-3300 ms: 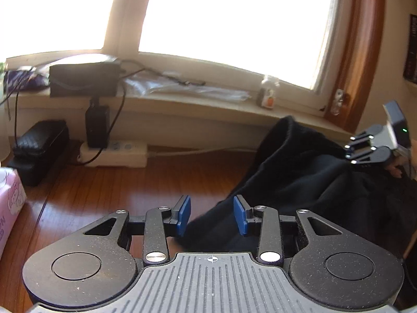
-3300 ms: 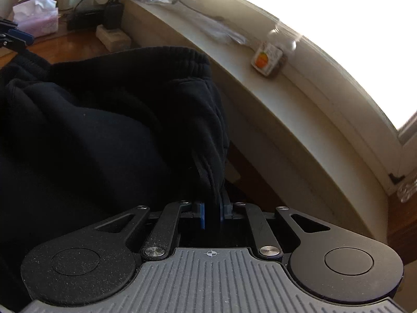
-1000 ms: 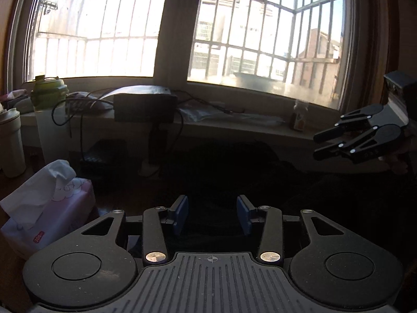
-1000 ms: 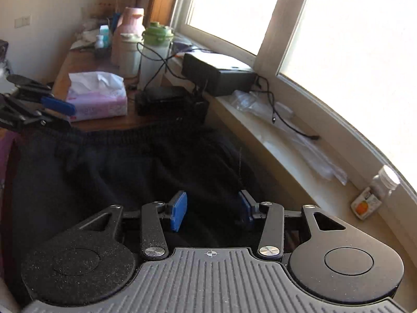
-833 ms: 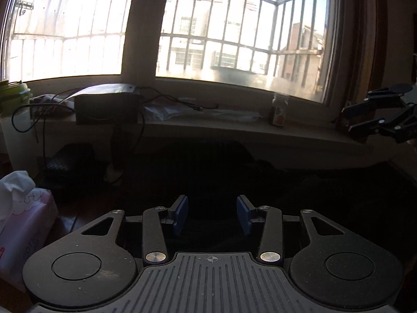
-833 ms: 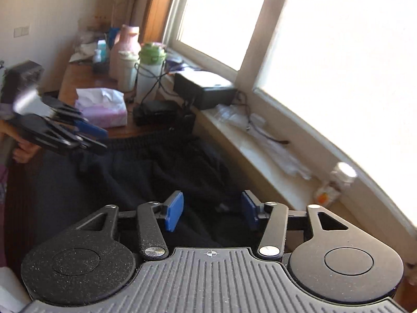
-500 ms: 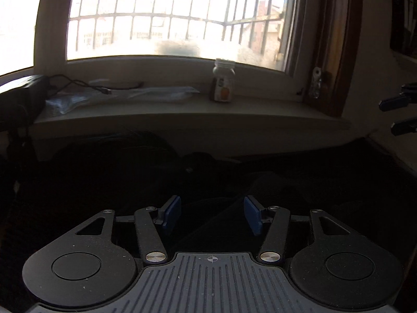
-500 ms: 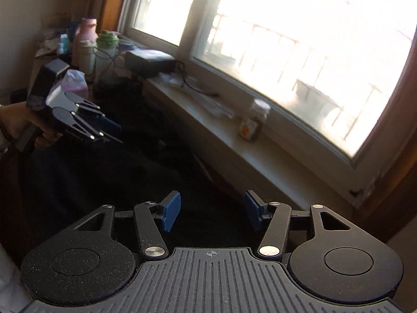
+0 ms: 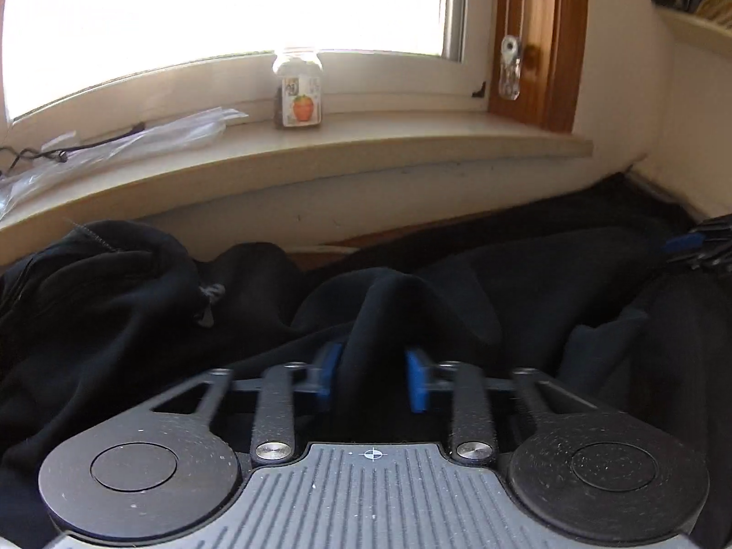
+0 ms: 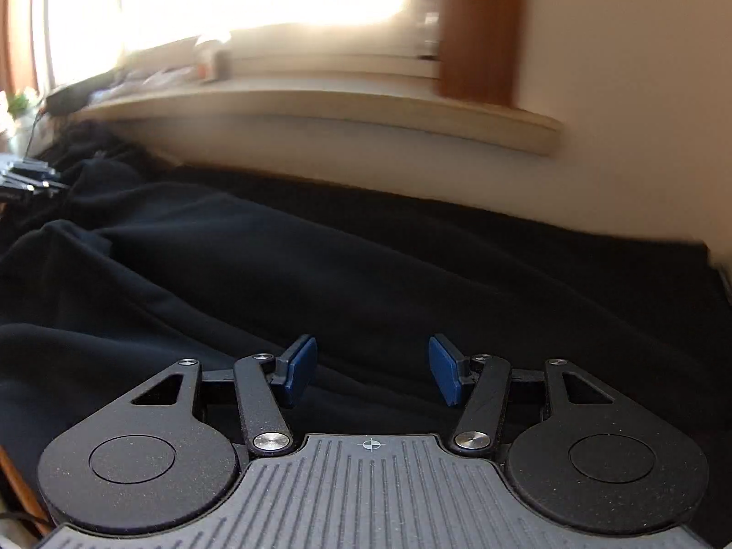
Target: Fold clothes
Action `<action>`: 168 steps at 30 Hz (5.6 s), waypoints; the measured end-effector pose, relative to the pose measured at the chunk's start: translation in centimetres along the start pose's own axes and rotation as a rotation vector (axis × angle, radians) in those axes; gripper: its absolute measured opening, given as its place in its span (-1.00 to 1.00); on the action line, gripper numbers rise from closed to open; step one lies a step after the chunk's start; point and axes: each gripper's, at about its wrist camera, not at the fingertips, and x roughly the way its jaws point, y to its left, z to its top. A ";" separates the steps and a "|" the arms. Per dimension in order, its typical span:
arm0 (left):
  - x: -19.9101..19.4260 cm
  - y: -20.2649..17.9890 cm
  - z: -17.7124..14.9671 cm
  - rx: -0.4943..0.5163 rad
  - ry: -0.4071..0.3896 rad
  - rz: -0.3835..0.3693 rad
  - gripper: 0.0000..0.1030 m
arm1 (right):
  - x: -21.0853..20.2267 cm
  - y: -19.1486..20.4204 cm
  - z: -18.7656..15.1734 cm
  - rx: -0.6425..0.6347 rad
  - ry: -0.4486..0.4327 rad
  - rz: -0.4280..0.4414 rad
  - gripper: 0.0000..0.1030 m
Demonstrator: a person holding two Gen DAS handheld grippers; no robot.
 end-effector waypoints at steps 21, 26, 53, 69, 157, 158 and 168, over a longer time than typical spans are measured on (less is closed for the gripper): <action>0.9 -0.5 5.2 -0.029 -0.125 0.148 0.07 | -17.4 -7.4 -5.4 0.124 -0.032 -0.189 0.25; -2.2 -2.1 3.2 -0.007 -0.157 0.108 0.21 | -15.9 -9.1 -10.2 0.219 -0.036 -0.280 0.24; 1.1 -12.8 -0.9 0.232 0.015 -0.179 0.44 | -17.5 -13.4 -19.8 0.583 -0.230 -0.474 0.23; -1.9 -10.5 3.9 0.157 -0.184 -0.156 -0.76 | -20.2 -11.5 -17.1 0.440 -0.445 -0.553 -0.88; -29.3 13.5 -15.0 -0.357 -0.189 0.270 -0.69 | 5.1 23.7 0.1 -0.099 -0.120 0.344 0.07; -31.0 13.3 -14.8 -0.356 -0.211 0.272 -0.69 | 4.9 23.9 0.3 -0.108 -0.119 0.346 0.06; -29.9 13.0 -19.4 -0.342 0.083 0.285 -0.45 | 3.9 25.6 0.4 -0.229 -0.117 0.342 0.07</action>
